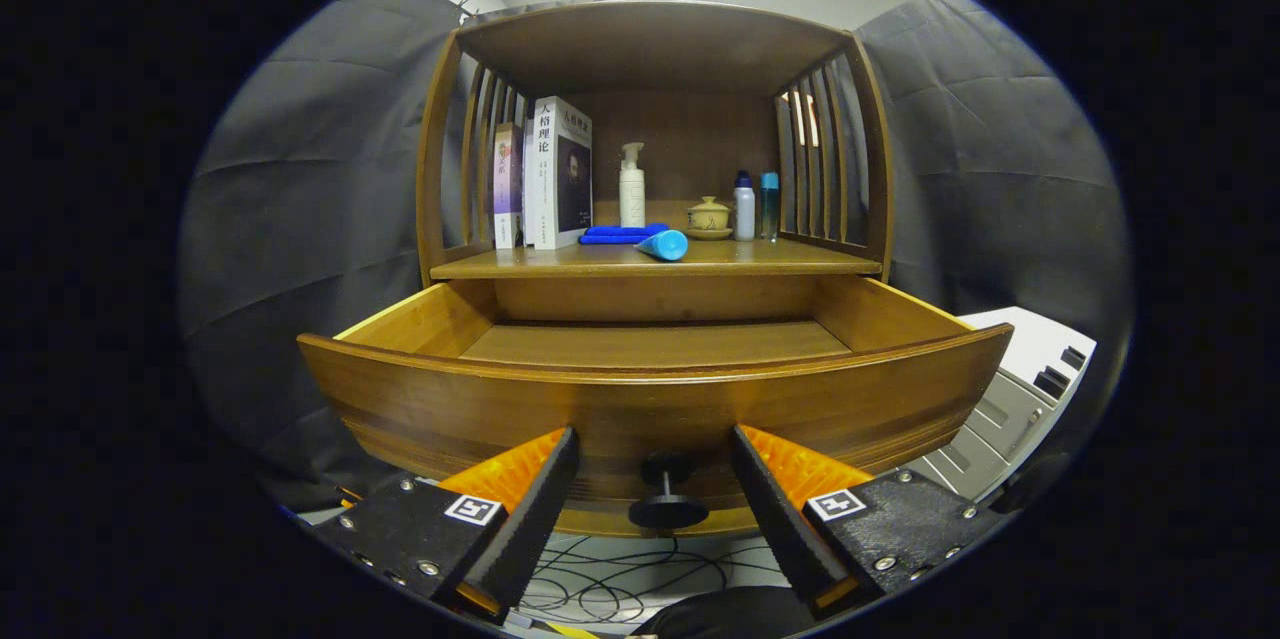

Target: Pull open the drawer, take out the items inside it, and place them on the countertop above the cabinet.

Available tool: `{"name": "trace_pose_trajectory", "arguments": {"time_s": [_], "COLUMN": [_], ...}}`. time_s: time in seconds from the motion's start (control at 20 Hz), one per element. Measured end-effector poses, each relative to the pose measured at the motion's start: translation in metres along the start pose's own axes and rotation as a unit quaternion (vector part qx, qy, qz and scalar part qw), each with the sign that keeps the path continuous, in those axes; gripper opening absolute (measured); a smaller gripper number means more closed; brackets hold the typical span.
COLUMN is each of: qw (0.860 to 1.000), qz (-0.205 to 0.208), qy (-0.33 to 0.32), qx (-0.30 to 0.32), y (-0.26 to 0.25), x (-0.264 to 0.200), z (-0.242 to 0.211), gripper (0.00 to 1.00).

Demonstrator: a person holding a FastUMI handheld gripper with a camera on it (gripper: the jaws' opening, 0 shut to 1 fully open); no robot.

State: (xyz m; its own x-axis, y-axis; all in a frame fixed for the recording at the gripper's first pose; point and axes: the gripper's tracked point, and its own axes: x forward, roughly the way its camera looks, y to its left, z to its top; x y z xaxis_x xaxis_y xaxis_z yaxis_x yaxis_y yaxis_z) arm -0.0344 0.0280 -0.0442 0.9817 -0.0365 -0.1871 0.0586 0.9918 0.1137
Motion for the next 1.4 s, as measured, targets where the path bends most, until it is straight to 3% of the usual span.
{"name": "trace_pose_trajectory", "arguments": {"time_s": [1.4], "qw": [1.000], "qz": [0.008], "qy": [-0.015], "qx": [-0.018], "y": [0.001], "x": [0.078], "z": [0.027], "gripper": [0.96]}}
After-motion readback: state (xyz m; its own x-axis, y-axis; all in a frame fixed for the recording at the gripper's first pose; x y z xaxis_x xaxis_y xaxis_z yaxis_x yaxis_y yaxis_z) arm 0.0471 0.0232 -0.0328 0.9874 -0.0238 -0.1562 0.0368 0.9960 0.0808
